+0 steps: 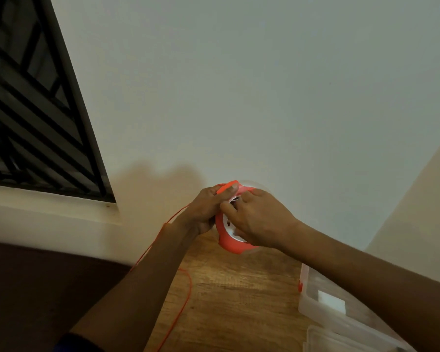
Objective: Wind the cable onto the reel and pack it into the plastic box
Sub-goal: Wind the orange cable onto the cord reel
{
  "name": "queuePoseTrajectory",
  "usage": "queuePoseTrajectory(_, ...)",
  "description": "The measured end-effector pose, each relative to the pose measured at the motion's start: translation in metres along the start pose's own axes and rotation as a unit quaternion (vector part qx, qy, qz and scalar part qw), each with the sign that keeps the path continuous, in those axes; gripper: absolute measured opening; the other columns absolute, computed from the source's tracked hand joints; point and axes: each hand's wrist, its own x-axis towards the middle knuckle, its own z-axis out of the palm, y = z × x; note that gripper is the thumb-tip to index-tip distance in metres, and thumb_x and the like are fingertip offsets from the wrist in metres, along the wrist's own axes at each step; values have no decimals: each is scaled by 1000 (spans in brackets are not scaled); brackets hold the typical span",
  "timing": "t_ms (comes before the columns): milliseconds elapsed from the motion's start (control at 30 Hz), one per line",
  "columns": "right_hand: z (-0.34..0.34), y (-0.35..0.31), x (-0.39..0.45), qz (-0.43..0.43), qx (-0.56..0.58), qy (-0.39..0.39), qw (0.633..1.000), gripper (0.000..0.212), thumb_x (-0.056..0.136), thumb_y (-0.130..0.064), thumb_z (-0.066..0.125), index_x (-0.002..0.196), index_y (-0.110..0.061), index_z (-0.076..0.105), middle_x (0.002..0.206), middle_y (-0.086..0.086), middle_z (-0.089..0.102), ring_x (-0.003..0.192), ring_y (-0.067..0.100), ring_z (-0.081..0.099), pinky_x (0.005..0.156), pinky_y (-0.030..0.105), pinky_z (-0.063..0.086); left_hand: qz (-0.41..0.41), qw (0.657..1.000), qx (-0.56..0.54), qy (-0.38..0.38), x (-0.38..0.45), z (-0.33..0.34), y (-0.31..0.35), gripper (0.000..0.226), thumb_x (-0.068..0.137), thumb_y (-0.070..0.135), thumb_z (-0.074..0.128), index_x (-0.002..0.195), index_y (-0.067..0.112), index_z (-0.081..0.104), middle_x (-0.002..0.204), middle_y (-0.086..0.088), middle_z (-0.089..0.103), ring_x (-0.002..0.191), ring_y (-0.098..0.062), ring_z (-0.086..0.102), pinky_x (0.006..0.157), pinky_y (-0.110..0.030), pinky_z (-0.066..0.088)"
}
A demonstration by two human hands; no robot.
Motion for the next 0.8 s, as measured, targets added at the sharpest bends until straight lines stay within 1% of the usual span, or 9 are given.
queuePoseTrajectory(100,3,12,5,86,27,28,996,51,85,-55,52,115,-14,51,87,8,71,70,29,65,71,39,52,6,999,-36,-3,0,0,-1,31,96,40,66,112,15,75,101,-11,79,88,-31,75,73,-39,62)
queuePoseTrajectory(167,5,17,9,126,31,42,991,49,86,-60,45,107,-17,57,80,5,70,62,26,64,67,36,52,17,999,-50,11,-1,3,0,43,89,46,69,118,15,72,107,-11,78,91,-31,76,75,-39,63)
queuePoseTrajectory(233,8,18,12,182,35,42,982,49,87,-61,40,99,-18,60,72,2,69,55,23,61,63,34,52,19,998,-60,31,-1,3,1,46,86,48,68,118,14,71,108,-12,78,91,-31,77,74,-39,63)
queuePoseTrajectory(300,12,19,13,259,68,48,962,48,89,-59,36,94,-19,61,69,0,67,53,20,60,58,30,50,21,997,-55,52,0,3,2,43,94,44,64,121,12,70,111,-14,78,93,-34,76,75,-40,64)
queuePoseTrajectory(400,18,9,11,320,117,57,938,37,92,-48,38,85,-20,62,66,-2,63,55,19,61,53,27,46,23,997,-28,70,2,5,0,43,99,42,58,127,11,66,116,-16,76,100,-40,74,85,-47,63)
queuePoseTrajectory(500,19,1,6,280,138,52,949,27,91,-35,45,97,-18,64,79,2,70,63,22,63,60,34,54,13,997,-30,68,1,4,-3,45,99,42,58,128,8,66,118,-19,74,101,-40,73,87,-48,62)
queuePoseTrajectory(567,14,4,-1,213,158,79,961,22,85,-29,55,100,-15,64,84,4,71,67,25,65,59,36,55,0,998,-35,53,-1,-2,-1,46,98,42,59,127,7,66,116,-19,74,95,-36,74,80,-43,64)
queuePoseTrajectory(667,9,12,-10,105,157,50,981,35,77,-27,68,110,-15,63,107,3,68,90,25,63,67,39,57,-12,999,-46,26,-1,-11,3,49,86,48,66,118,11,71,107,-16,76,86,-31,76,71,-38,63)
queuePoseTrajectory(800,9,14,-11,35,114,-15,993,49,77,-31,71,123,-19,59,131,3,56,110,28,54,81,43,55,-14,1000,-28,-5,0,-18,1,47,81,51,68,113,17,72,105,-14,77,88,-34,75,78,-43,63)
